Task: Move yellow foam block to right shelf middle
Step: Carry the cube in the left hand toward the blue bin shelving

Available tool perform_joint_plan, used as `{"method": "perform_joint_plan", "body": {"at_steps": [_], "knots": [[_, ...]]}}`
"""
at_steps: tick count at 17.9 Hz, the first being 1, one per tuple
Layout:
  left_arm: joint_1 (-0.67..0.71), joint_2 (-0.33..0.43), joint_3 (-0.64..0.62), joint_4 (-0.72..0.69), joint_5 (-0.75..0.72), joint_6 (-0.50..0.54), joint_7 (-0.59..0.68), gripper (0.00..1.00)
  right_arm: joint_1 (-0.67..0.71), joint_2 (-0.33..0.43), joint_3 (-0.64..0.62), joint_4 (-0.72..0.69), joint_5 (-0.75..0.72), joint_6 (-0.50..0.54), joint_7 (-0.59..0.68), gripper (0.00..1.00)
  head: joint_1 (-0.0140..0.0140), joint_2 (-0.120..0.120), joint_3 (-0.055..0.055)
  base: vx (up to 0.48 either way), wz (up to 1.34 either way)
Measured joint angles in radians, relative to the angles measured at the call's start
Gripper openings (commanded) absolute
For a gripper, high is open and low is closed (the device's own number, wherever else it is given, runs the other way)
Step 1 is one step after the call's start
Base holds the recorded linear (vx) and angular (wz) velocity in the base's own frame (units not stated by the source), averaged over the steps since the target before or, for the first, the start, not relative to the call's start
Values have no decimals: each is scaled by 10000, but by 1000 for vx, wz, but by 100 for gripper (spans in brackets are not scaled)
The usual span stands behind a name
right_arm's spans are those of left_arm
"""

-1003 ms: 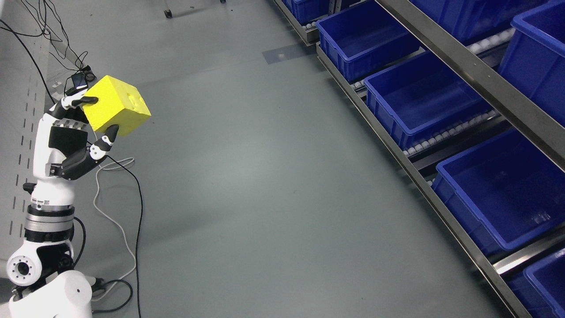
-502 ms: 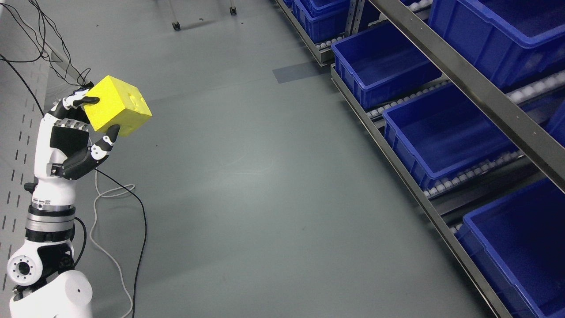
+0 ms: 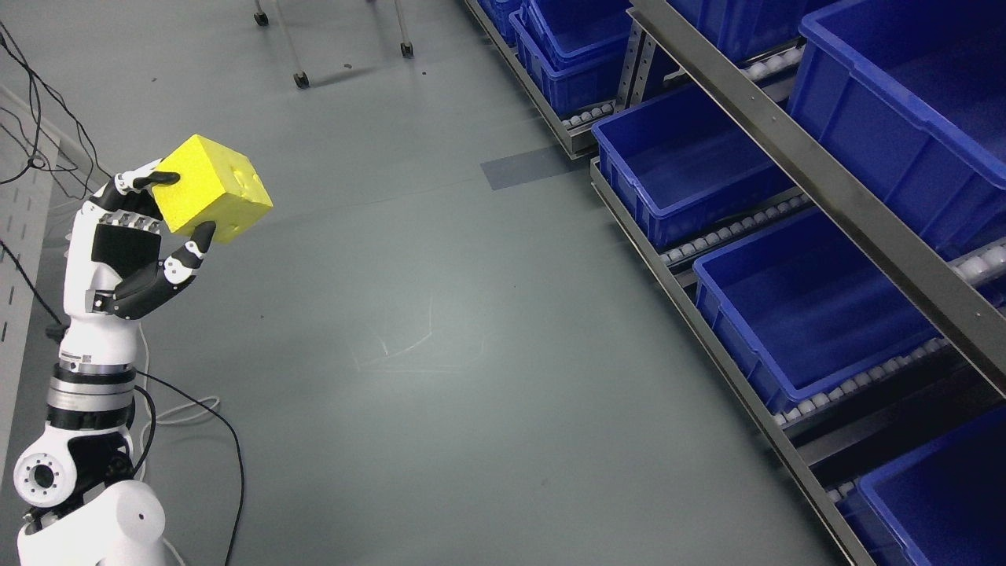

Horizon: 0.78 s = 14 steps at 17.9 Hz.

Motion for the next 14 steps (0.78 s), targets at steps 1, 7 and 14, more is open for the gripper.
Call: {"method": "perform_joint_plan", "body": {"at_steps": [1,7,14], "knots": [[-2,0,-1,1,0,0,0,14,1,0,0,0,0,0,0,100,0,0,0,378,-60],[-10,0,-13,8,0,4,-2,14,-2,0,0,0,0,-21,0,100,0,0,0,344,-60],[-76,0,-97,5,0,8,-16,14,-2,0,0,0,0,-22,0,100,0,0,0,234,-354]]}}
